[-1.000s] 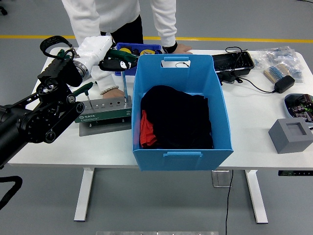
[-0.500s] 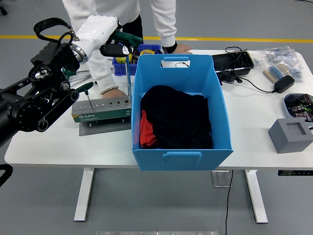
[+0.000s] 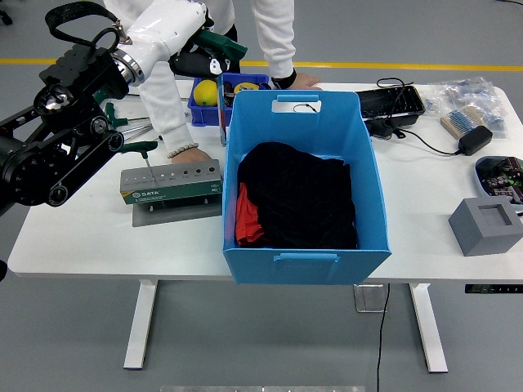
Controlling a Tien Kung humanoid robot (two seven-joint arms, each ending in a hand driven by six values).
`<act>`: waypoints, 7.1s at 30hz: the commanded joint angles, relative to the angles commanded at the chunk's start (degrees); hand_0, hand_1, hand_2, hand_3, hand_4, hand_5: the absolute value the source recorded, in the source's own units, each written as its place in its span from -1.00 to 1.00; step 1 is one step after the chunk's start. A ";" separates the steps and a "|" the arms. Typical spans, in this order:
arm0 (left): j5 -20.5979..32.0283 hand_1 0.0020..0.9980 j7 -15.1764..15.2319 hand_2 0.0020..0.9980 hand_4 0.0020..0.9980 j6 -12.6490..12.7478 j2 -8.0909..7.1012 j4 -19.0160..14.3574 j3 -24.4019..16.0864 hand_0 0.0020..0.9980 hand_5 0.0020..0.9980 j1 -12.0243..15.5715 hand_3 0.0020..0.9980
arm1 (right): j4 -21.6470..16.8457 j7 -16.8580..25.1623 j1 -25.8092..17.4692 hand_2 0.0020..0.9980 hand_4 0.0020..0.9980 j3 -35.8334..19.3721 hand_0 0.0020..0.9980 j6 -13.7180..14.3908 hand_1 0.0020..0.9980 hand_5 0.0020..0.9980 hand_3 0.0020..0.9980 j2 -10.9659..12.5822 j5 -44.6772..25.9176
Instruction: Lift tool from toolbox,place it in box,lift tool from toolbox,place it in box
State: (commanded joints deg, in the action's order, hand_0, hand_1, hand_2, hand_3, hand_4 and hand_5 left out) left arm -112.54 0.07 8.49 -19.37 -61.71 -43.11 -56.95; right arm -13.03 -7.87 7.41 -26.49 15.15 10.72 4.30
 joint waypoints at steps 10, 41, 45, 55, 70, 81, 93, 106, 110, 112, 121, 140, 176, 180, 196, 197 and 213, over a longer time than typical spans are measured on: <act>-1.27 -1.00 1.84 -1.00 0.47 1.23 -1.07 -5.97 -2.62 -0.90 0.07 -1.28 -0.99 | -0.04 0.20 0.10 0.36 0.55 0.34 0.26 0.02 0.21 0.34 0.10 0.06 -0.47; 13.72 -0.99 3.13 -0.88 0.45 -7.75 7.43 -3.51 20.79 -0.78 0.01 -2.81 -0.85 | 0.00 -0.14 0.32 0.35 0.55 -0.11 0.26 -0.18 0.21 0.34 0.10 0.49 0.97; 14.68 -0.99 2.44 -0.88 0.45 -11.78 8.30 -1.04 20.61 -0.78 0.01 -3.31 -0.85 | 0.00 -0.24 0.33 0.35 0.55 -0.34 0.26 -0.17 0.21 0.34 0.10 0.56 1.37; 21.05 -0.72 1.53 -0.56 0.71 -18.90 11.34 7.80 21.30 -0.53 0.25 -4.86 -0.42 | 0.00 -0.52 1.13 0.35 0.55 -0.77 0.26 -0.37 0.21 0.34 0.10 0.93 2.69; 22.85 0.12 10.12 0.33 0.92 -7.71 15.74 12.90 21.03 0.03 0.27 -6.98 0.53 | -0.17 -0.60 1.86 0.35 0.55 -1.19 0.26 -0.18 0.21 0.34 0.10 1.37 3.87; 19.80 0.24 12.10 0.45 0.95 1.66 15.97 11.87 15.58 0.17 0.25 -7.66 0.55 | -0.28 -0.43 2.20 0.35 0.55 -1.20 0.26 0.00 0.21 0.34 0.10 1.74 4.21; 10.05 0.23 8.01 0.40 0.96 -0.48 11.01 6.27 6.74 0.16 0.24 -0.76 0.48 | -0.27 0.37 1.39 0.34 0.54 -0.38 0.26 0.29 0.21 0.34 0.10 1.28 1.88; 5.00 0.00 4.26 0.19 0.93 -2.11 2.16 -1.24 -1.81 -0.04 0.25 8.04 0.32 | -0.29 0.55 0.55 0.34 0.54 -0.03 0.26 0.54 0.20 0.34 0.10 0.58 0.67; 3.17 0.00 4.75 0.19 0.93 -6.21 -1.51 -1.10 1.74 -0.04 0.25 7.57 0.32 | -0.33 0.35 0.33 0.34 0.54 -0.22 0.26 0.57 0.20 0.34 0.10 0.46 1.04; 3.31 0.26 4.22 0.41 0.92 -8.62 -2.81 -0.60 3.14 0.18 0.26 7.38 0.32 | -0.35 0.35 0.23 0.34 0.54 -0.15 0.26 0.57 0.20 0.34 0.10 0.43 0.97; 1.37 0.38 2.16 0.51 0.93 -18.49 -6.39 3.42 8.83 0.31 0.27 6.57 0.29 | -0.37 0.29 -0.07 0.34 0.54 -0.19 0.26 0.60 0.20 0.34 0.10 0.33 0.94; -1.92 0.35 1.88 0.43 0.91 -21.00 -8.42 7.34 13.30 0.25 0.29 4.10 0.17 | -0.43 0.11 -0.13 0.34 0.52 -0.12 0.26 0.60 0.20 0.32 0.09 0.23 0.95; -1.20 0.03 -0.45 -0.10 0.87 -24.05 -7.44 9.98 16.93 0.16 0.31 2.26 -0.01 | -0.34 0.00 0.29 0.34 0.52 -0.35 0.26 0.56 0.20 0.32 0.09 0.27 1.21; -0.95 -0.11 -0.19 -0.23 0.87 -23.67 -7.19 10.45 17.29 0.16 0.31 2.03 -0.14 | -0.33 -0.03 0.37 0.34 0.52 -0.37 0.26 0.55 0.20 0.33 0.10 0.28 1.30; 1.20 -0.60 1.54 -0.61 0.83 -20.25 -6.32 13.22 19.29 -0.24 0.27 2.01 -0.56 | -0.26 0.06 0.48 0.34 0.52 -0.13 0.26 0.48 0.20 0.33 0.10 0.31 1.00; 1.32 -0.60 1.66 -0.61 0.83 -19.96 -6.29 13.43 19.36 -0.24 0.27 2.04 -0.56 | -0.26 0.07 0.47 0.34 0.52 -0.12 0.26 0.49 0.20 0.33 0.10 0.31 0.98; 2.23 -0.88 6.99 -0.82 0.81 -10.81 -6.04 15.98 20.64 -0.59 -0.16 2.68 -0.80 | -0.25 0.03 0.05 0.34 0.53 -0.26 0.26 0.52 0.20 0.33 0.10 0.19 1.12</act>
State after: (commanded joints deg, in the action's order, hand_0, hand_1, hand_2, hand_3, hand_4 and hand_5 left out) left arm -110.32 7.06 -2.32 -25.41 -45.74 -22.47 -54.27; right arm -13.28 -7.85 7.46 -26.75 15.68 10.91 5.42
